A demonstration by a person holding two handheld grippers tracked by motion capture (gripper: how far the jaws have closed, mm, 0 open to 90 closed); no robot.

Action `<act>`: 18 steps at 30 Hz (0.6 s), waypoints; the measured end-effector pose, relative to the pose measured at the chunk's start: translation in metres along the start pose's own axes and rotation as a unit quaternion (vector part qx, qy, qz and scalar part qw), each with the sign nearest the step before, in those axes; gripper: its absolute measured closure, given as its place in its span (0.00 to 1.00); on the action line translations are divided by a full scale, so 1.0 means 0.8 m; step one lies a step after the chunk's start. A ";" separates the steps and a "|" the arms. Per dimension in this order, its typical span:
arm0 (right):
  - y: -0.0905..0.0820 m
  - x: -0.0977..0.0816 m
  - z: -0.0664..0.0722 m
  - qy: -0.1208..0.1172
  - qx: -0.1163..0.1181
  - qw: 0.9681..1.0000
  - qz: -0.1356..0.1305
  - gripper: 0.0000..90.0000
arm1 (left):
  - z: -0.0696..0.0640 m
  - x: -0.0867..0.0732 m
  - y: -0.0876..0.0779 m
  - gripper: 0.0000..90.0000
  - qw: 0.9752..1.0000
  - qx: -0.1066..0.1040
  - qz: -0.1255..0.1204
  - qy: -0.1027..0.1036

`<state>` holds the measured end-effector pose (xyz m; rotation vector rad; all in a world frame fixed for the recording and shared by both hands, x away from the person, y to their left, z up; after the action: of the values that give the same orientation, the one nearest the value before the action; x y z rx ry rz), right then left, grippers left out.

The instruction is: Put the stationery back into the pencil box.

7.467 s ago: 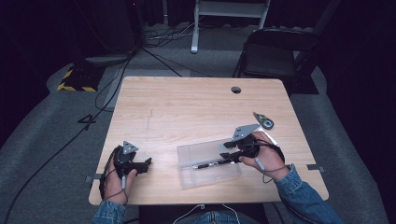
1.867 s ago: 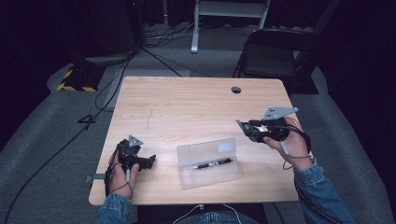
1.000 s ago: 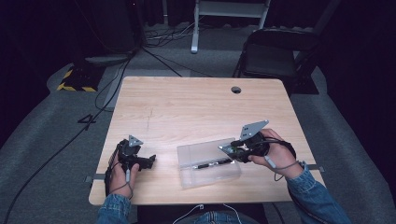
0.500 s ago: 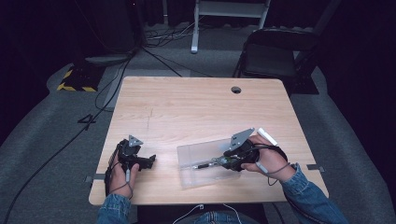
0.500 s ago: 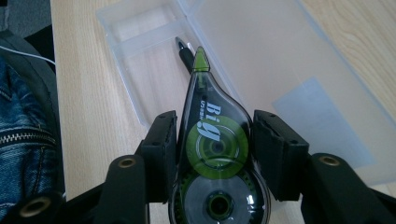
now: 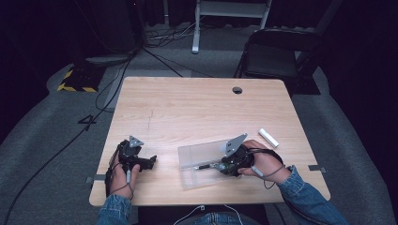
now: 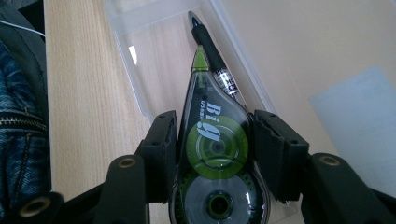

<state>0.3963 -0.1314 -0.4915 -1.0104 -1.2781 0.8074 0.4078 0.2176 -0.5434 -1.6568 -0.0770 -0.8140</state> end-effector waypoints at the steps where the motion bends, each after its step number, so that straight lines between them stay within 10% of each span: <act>1: 0.001 -0.001 -0.001 -0.001 0.000 1.000 0.002 0.58 | 0.000 0.000 0.000 0.00 1.000 0.000 0.000 0.000; 18: 0.004 -0.003 -0.002 -0.007 -0.008 1.000 0.011 0.58 | 0.000 0.000 0.000 0.00 1.000 0.000 0.000 0.000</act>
<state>0.3982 -0.1326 -0.4955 -1.0345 -1.2890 0.8252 0.4078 0.2176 -0.5434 -1.6569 -0.0774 -0.8140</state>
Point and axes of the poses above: each handheld gripper's, and its own axes: y roughly forward along the jaws, x roughly out of its top, z roughly to its left, the point moved 5 cm from there along y, roughly forward along the jaws, and after that the axes turned 9 degrees about z, right-handed, at the moved point
